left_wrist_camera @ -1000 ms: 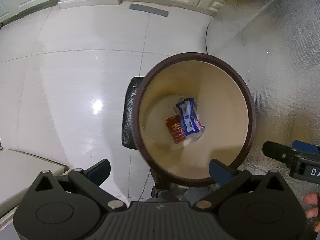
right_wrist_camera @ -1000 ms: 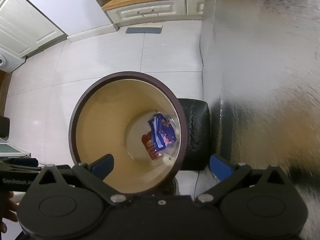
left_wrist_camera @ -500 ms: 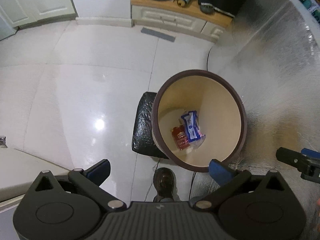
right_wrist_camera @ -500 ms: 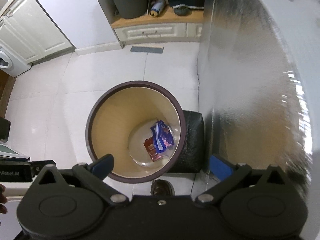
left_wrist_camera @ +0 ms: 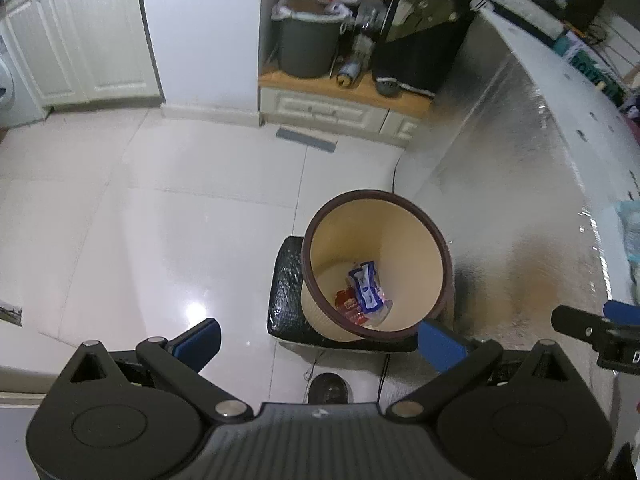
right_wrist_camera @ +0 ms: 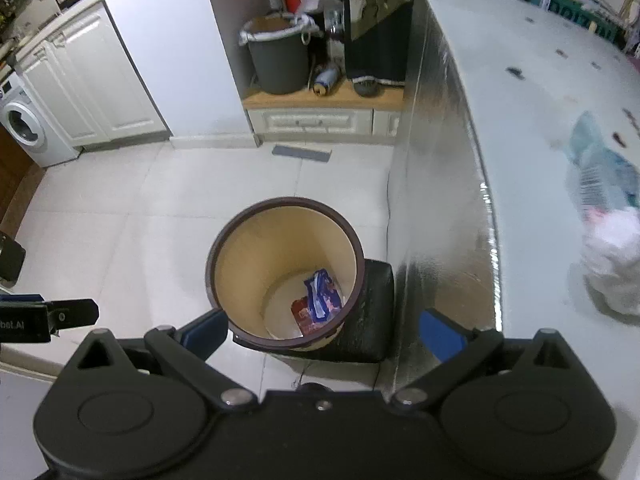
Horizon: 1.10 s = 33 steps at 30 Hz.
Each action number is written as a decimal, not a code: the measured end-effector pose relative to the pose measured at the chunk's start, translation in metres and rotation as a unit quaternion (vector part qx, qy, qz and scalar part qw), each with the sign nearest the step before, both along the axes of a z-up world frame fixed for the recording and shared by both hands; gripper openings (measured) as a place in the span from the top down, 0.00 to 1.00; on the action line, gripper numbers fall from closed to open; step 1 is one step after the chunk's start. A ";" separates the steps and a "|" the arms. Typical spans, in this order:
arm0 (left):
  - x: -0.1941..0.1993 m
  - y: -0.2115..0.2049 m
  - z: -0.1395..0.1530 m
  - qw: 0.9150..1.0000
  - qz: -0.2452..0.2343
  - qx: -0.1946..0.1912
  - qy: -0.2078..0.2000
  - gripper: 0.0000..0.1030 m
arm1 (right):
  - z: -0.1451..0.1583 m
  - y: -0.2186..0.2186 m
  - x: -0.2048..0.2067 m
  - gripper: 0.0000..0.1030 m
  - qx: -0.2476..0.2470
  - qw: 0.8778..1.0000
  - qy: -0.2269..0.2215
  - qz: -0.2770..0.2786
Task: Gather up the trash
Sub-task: 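Withdraw both tools from the wastebasket back toward the table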
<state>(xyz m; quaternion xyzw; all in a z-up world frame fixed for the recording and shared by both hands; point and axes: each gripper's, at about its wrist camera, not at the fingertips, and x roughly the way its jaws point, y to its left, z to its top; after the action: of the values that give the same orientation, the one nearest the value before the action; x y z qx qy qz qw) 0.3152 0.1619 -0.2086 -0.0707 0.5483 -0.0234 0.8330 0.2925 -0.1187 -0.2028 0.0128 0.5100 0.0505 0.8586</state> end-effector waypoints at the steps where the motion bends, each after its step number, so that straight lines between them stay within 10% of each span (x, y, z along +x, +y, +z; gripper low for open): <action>1: -0.008 0.000 0.005 1.000 0.000 0.000 -0.005 0.00 | 0.006 0.000 -0.007 0.00 0.000 1.000 -0.006 0.000; 33: -0.108 -0.044 0.148 0.981 -0.080 -0.020 -0.174 0.00 | 0.162 -0.038 -0.159 0.00 -0.012 0.980 -0.187 -0.073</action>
<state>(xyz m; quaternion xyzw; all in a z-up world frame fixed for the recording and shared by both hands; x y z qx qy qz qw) 0.2076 0.1179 -0.0604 -0.0378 0.3980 -0.1129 0.9096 0.1336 -0.1564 -0.0409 0.0300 0.3389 -0.0173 0.9402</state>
